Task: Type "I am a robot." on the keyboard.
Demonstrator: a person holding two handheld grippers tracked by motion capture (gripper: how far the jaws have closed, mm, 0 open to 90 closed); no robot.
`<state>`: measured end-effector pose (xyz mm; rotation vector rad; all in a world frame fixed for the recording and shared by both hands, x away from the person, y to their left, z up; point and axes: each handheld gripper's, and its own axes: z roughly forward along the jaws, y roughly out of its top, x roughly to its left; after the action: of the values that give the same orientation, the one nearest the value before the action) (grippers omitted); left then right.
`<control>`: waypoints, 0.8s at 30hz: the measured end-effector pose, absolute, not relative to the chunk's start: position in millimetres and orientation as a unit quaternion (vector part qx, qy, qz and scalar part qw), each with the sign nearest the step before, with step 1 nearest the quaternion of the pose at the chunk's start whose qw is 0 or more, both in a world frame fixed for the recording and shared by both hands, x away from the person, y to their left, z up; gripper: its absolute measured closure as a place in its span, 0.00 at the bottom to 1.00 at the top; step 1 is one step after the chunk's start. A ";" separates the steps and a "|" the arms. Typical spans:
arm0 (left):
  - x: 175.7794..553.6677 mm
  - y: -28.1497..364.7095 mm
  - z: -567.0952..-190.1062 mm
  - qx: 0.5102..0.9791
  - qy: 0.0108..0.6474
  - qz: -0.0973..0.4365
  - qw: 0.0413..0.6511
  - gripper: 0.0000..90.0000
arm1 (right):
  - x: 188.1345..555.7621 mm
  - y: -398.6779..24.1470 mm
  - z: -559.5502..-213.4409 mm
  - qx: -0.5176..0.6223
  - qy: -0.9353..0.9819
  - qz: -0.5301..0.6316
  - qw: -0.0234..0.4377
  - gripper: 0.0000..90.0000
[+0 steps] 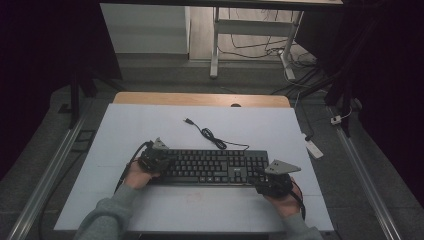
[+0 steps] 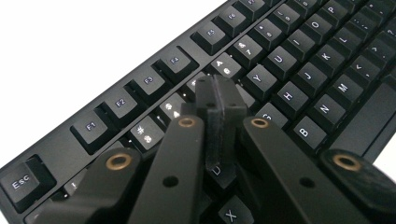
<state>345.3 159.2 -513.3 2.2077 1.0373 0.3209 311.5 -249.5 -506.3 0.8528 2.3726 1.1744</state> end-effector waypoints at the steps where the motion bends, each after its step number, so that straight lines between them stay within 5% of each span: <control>1: 344.2 159.9 -510.6 0.843 0.396 0.124 0.342 0.99 | 311.6 -249.6 -506.3 0.302 0.839 0.417 0.179 0.57; 5: 337.7 166.6 -497.6 0.830 0.391 0.130 0.375 0.94 | 311.6 -250.1 -505.9 0.302 0.838 0.418 0.178 0.57; 15: 323.8 176.1 -483.7 0.808 0.397 0.129 0.415 0.53 | 311.4 -250.2 -505.8 0.301 0.837 0.421 0.179 0.57; 24: 321.6 177.8 -482.7 0.811 0.395 0.123 0.414 0.42 | 311.5 -250.5 -505.6 0.299 0.836 0.424 0.179 0.57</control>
<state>321.6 177.8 -482.7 2.0379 0.9933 0.3092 311.5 -250.5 -505.6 0.8465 2.3635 1.1989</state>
